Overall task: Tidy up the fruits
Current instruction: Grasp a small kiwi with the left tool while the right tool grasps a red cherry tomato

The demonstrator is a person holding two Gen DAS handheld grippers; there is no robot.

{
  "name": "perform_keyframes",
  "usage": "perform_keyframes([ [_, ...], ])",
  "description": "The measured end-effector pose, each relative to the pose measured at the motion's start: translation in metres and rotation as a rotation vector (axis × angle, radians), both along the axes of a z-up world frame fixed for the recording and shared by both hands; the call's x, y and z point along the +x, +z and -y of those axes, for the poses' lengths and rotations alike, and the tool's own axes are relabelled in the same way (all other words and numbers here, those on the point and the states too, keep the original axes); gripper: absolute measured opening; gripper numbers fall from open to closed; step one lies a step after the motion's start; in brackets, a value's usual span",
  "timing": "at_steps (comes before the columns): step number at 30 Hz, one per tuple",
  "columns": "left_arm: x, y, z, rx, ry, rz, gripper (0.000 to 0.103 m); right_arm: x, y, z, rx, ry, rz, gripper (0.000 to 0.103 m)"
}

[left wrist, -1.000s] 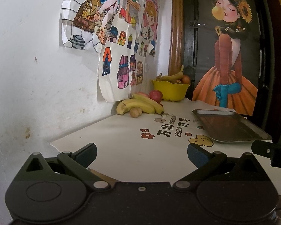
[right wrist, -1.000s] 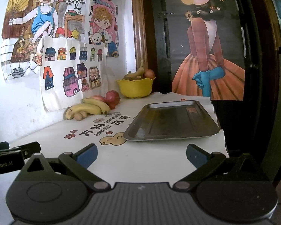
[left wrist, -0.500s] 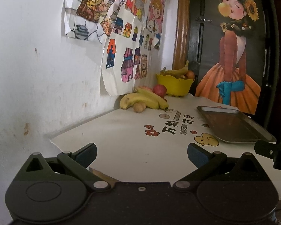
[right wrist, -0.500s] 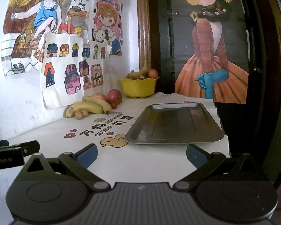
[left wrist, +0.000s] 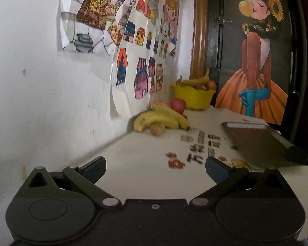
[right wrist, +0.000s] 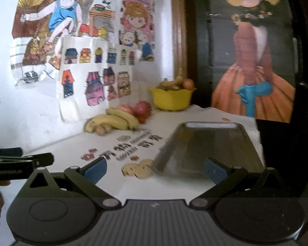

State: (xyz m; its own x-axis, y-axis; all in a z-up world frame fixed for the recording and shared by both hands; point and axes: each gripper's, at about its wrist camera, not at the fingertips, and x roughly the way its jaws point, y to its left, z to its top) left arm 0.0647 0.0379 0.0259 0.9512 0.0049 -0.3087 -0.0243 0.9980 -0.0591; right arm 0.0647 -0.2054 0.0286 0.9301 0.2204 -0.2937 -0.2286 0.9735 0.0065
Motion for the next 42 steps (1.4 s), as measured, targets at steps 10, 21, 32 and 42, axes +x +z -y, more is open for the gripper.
perform_keyframes([
  [10,0.069,0.008,-0.002,0.070,-0.114,-0.071,0.102,0.054,0.046,-0.014,-0.084,0.155,0.040,0.103],
  [21,0.155,0.011,0.007,0.087,-0.146,-0.131,0.102,0.197,0.056,-0.026,-0.077,0.249,-0.107,0.103],
  [32,0.215,0.003,0.017,0.050,-0.143,-0.186,0.097,0.333,0.027,-0.025,0.070,0.216,-0.346,0.094],
  [42,0.233,-0.005,0.014,0.011,-0.094,-0.210,0.081,0.382,0.012,-0.045,0.117,0.245,-0.418,0.070],
])
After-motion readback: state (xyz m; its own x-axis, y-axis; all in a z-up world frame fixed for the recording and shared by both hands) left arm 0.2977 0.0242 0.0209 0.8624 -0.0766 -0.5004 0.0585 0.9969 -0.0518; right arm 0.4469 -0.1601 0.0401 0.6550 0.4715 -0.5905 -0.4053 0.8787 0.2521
